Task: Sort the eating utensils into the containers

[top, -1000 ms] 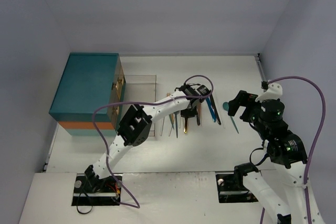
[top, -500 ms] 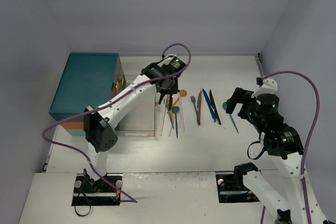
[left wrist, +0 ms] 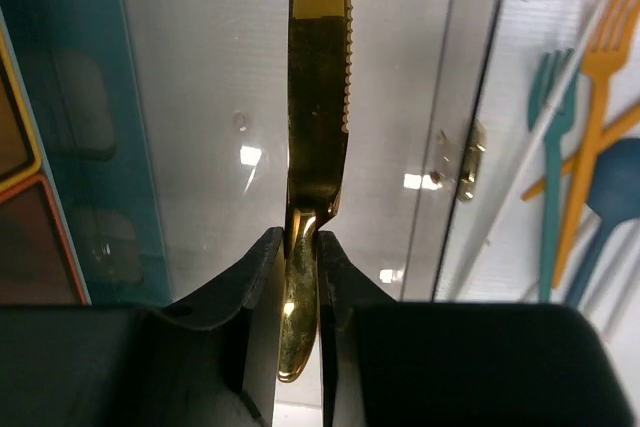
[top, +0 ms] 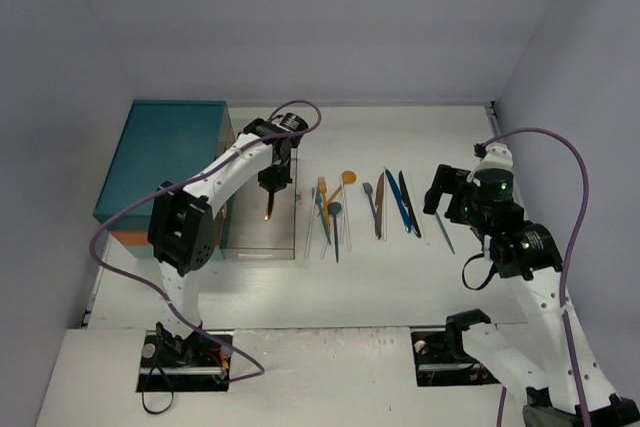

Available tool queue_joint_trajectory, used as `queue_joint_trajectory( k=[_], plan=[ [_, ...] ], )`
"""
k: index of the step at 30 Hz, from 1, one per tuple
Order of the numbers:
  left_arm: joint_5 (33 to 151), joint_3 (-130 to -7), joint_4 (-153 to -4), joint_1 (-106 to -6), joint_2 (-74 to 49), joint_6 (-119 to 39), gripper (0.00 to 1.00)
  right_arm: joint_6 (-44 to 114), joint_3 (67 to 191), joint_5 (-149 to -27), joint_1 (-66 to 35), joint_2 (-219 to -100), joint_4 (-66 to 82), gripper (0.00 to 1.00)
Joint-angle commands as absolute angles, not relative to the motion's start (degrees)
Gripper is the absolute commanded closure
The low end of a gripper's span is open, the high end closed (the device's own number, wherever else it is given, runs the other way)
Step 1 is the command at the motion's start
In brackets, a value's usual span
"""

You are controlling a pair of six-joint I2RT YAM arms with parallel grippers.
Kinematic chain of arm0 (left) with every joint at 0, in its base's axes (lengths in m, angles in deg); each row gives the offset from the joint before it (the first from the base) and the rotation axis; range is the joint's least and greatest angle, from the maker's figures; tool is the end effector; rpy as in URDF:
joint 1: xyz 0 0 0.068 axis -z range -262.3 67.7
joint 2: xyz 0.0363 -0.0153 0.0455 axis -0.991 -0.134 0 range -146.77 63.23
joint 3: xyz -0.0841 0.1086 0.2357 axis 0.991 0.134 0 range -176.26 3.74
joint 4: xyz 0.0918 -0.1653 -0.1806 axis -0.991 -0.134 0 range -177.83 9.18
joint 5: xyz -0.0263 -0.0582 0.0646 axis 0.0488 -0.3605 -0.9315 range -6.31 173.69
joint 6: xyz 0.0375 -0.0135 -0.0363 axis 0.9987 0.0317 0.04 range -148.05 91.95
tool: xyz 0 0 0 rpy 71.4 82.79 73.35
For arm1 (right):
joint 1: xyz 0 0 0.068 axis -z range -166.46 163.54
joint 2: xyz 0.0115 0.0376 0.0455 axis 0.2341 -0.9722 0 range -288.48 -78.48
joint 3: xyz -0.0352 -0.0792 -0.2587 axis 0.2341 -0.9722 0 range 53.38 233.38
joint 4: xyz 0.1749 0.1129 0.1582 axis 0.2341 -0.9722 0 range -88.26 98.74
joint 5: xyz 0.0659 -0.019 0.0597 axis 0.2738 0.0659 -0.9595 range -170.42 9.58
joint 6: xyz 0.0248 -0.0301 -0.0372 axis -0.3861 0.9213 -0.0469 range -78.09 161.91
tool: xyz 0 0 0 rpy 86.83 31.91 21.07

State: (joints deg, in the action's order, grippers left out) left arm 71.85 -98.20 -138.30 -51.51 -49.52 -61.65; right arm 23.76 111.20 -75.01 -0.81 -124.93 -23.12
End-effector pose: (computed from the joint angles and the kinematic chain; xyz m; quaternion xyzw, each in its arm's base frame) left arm 0.3596 -0.2057 0.2689 -0.0433 0.9761 -0.0141 0.2125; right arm 0.1646 0.0386 0.3736 0.0541 0.8194 0.1222 0.5575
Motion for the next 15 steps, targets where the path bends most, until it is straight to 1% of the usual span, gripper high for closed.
queue_joint_trajectory(
  k=[1,9,12,13,15],
  plan=[
    [73.1,-97.2,-133.9,-53.1,-51.5,-58.0,1.0,22.3,109.0,-76.2,-1.2,-127.6,-20.7,0.02],
    [75.0,-93.5,-127.7,-53.9,-55.5,-59.1,1.0,21.4,105.1,-76.2,-1.1,-130.7,-20.3,0.02],
    [74.6,-93.0,-127.6,-53.9,-55.1,-59.2,0.98,21.5,104.3,-77.2,-1.1,-133.8,-20.1,0.06],
    [74.3,-92.9,-127.7,-53.9,-54.8,-59.3,0.93,21.6,104.4,-78.1,-1.1,-134.7,-20.0,0.08],
    [73.9,-92.3,-127.6,-53.9,-53.5,-59.6,0.78,21.7,104.9,-78.8,-1.1,-137.6,-20.0,0.1]
  ],
)
